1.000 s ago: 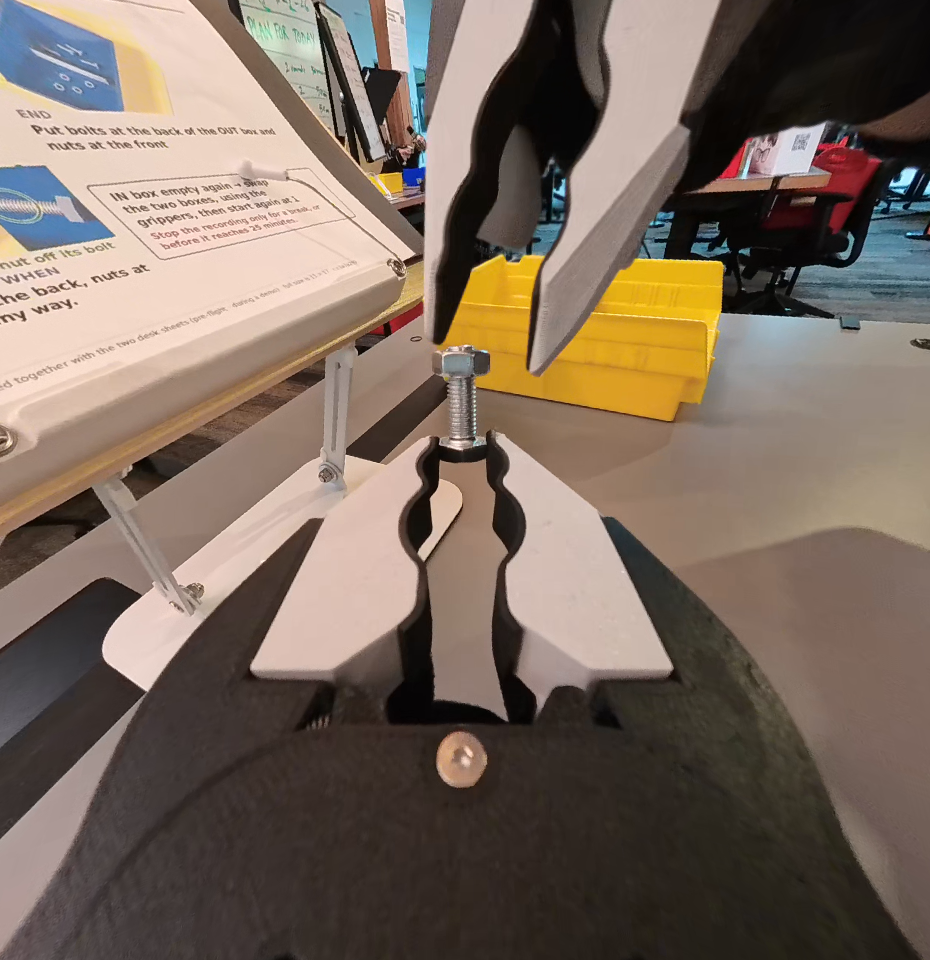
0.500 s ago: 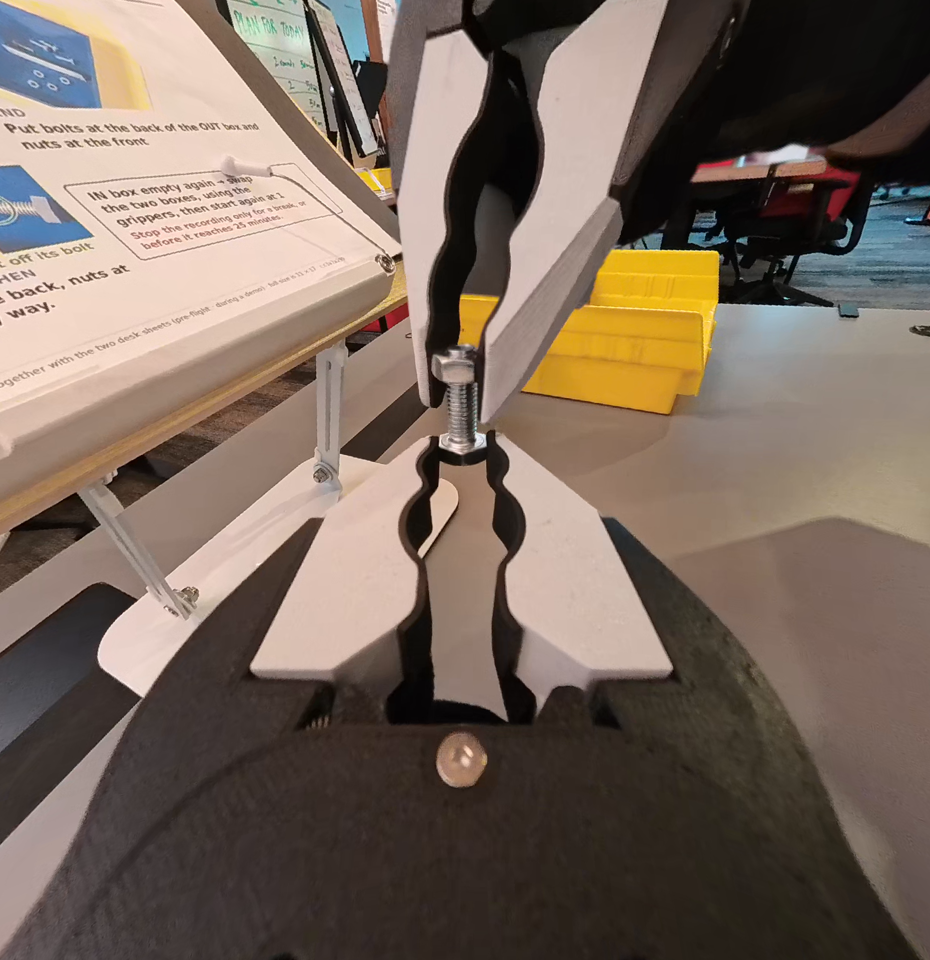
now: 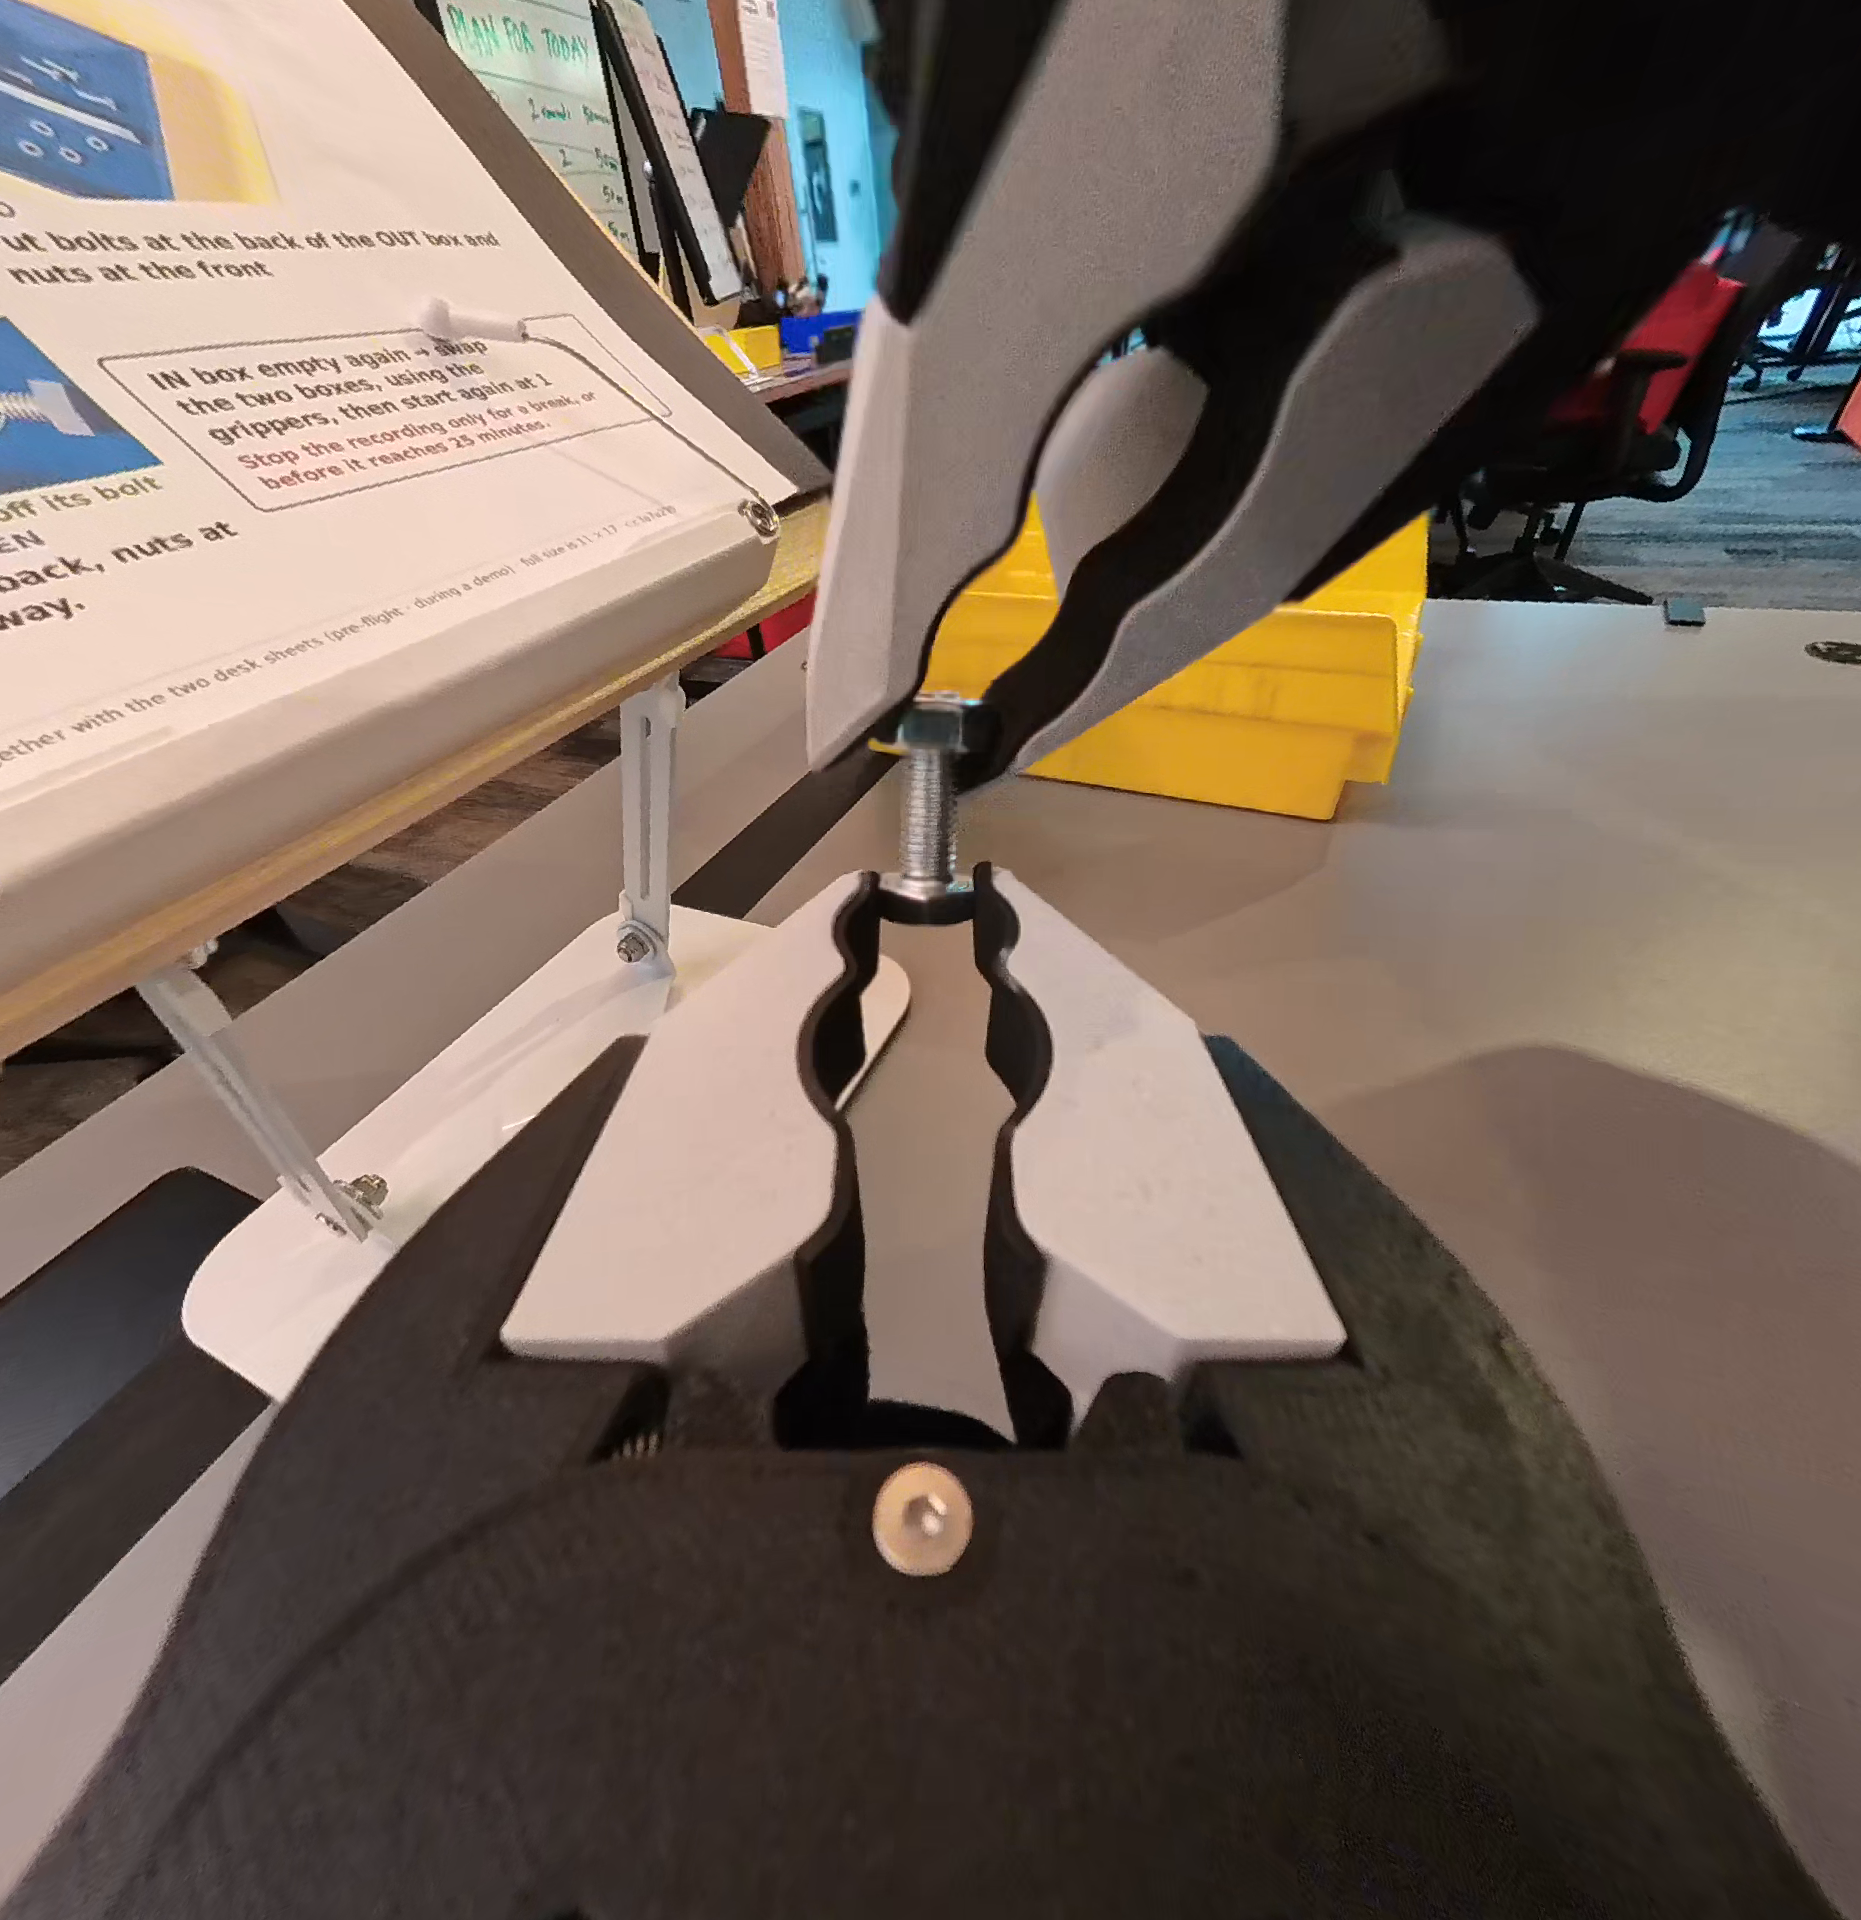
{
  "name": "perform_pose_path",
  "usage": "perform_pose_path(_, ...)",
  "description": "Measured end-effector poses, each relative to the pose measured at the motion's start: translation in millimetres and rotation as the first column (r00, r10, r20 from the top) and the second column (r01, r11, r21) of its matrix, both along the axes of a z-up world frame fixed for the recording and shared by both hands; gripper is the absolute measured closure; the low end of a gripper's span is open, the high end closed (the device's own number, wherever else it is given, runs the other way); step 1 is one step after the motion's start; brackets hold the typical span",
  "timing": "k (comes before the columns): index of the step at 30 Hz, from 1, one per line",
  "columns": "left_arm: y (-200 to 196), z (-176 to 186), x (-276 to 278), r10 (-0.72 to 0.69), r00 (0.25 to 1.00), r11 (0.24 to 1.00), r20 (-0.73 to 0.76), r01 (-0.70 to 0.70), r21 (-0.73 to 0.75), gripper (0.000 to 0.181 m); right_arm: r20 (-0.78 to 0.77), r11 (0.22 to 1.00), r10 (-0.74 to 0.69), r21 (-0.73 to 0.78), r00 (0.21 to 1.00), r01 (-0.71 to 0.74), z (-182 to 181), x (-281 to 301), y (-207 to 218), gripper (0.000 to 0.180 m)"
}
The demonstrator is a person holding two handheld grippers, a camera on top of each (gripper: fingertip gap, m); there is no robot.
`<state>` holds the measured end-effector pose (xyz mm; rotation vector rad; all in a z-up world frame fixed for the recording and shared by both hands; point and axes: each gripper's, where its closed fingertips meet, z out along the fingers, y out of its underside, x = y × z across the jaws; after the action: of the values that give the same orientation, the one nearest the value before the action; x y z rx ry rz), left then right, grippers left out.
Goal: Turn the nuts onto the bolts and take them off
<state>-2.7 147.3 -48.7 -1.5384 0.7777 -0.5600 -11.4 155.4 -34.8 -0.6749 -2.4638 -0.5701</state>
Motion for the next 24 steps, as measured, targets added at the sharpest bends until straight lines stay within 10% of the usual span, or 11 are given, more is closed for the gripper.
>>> perform_pose_path(1,0,0,0,-0.001,1.0,1.0,0.002,0.001,-0.002,0.165,0.023,0.995,0.032,0.094,0.999,-0.034,0,0,2,0.164)
perform_pose_path(8,0,0,-1,0.001,1.0,1.0,0.01,-0.001,0.0,0.165,-0.009,0.985,0.009,0.173,1.0,-0.007,1,2,9,0.151)
perform_pose_path(13,1,4,-4,0.017,1.0,1.0,0.02,-0.017,0.009,0.165,-0.18,0.965,-0.179,-0.225,0.967,0.137,9,2,-6,0.146)
perform_pose_path(19,1,2,-2,0.014,1.0,1.0,0.015,-0.014,0.008,0.165,-0.175,0.581,-0.608,-0.763,0.774,0.283,19,1,-7,0.148)
perform_pose_path(24,1,1,-1,0.011,1.0,1.0,0.006,-0.011,0.008,0.165,-0.047,0.338,-0.714,-0.897,0.698,0.285,8,1,-8,0.146)
